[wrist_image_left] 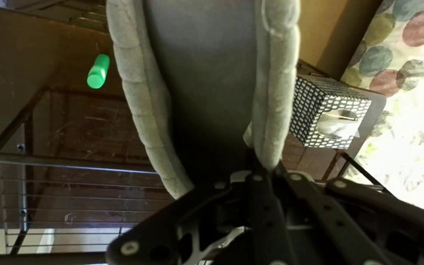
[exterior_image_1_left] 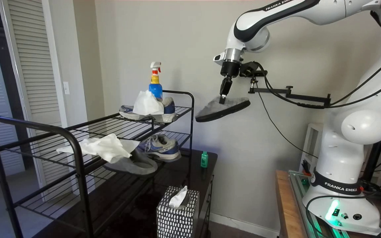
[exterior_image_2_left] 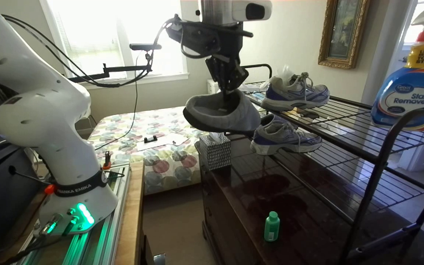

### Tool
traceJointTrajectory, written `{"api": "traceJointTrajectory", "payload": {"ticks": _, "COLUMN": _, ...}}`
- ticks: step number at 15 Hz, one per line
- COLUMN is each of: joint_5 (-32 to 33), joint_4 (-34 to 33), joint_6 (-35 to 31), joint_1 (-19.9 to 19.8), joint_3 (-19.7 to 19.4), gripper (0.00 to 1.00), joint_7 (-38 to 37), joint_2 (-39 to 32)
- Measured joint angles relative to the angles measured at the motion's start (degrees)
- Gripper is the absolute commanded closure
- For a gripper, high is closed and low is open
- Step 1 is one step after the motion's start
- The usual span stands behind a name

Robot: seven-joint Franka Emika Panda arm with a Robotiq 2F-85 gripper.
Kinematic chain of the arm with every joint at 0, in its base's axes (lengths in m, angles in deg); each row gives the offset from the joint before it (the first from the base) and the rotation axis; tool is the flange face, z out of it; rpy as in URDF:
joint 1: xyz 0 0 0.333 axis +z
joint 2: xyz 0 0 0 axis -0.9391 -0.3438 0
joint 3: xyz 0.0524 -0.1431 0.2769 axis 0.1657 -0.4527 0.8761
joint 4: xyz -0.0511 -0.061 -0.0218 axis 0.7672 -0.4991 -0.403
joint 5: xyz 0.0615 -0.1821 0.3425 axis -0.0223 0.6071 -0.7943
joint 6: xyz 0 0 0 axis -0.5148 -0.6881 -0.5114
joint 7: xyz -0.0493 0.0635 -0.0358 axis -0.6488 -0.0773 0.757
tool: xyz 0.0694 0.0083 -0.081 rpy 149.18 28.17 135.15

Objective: Move the right house sleeper to the second shelf.

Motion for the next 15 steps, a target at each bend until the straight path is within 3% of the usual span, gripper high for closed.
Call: {"api": "traceJointTrajectory", "payload": {"ticks": 15, "joint_5": 0.0, "joint_4": 2.6, "joint_6": 0.0, "joint_1": 0.7, "joint_3": 0.1, "gripper": 0.95, "joint_7": -0.5, "joint_2": 1.4}}
